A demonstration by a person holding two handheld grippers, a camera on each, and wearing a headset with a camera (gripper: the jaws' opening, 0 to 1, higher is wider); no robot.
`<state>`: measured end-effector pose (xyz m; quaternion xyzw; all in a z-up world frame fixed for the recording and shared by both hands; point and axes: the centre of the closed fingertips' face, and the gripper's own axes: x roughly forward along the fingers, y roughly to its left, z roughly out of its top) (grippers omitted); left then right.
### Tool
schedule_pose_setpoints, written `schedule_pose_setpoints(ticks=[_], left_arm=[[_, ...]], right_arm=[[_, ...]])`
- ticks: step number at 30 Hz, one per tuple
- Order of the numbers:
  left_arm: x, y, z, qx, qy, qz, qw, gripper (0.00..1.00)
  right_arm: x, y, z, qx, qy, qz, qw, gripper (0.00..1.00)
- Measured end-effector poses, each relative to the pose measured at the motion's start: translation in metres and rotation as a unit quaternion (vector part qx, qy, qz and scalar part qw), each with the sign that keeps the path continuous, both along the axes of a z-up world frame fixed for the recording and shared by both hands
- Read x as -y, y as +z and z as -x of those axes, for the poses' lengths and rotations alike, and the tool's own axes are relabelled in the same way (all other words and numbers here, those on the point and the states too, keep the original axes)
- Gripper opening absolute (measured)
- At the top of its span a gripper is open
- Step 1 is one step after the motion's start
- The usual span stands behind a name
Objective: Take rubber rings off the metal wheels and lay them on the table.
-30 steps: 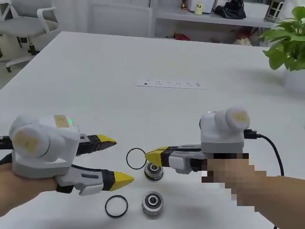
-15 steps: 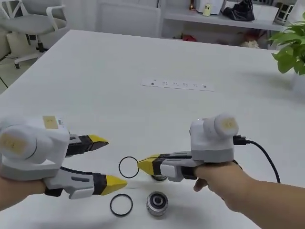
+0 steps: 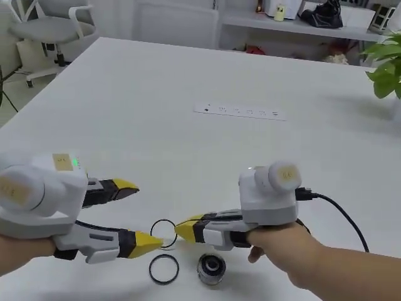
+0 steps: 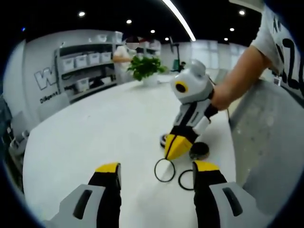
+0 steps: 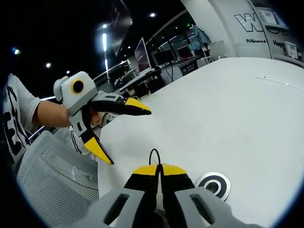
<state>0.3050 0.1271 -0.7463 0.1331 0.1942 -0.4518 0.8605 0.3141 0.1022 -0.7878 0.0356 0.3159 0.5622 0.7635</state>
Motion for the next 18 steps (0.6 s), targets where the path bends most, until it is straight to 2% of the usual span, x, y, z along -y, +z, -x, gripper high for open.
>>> schedule_pose_setpoints(ticks=[8, 18], left_arm=[[-0.0006, -0.0027, -0.0009, -0.002, -0.003, -0.008, 1.0, 0.62], [0.0011, -0.0036, -0.0017, -0.004, -0.007, -0.014, 0.9999, 0.61]], right_arm=[[0.0011, -0.0032, -0.0002, 0.009, 0.005, 0.01, 0.9999, 0.0], [0.0051, -0.0013, -0.0013, 0.027, 0.007, 0.016, 0.9995, 0.09]])
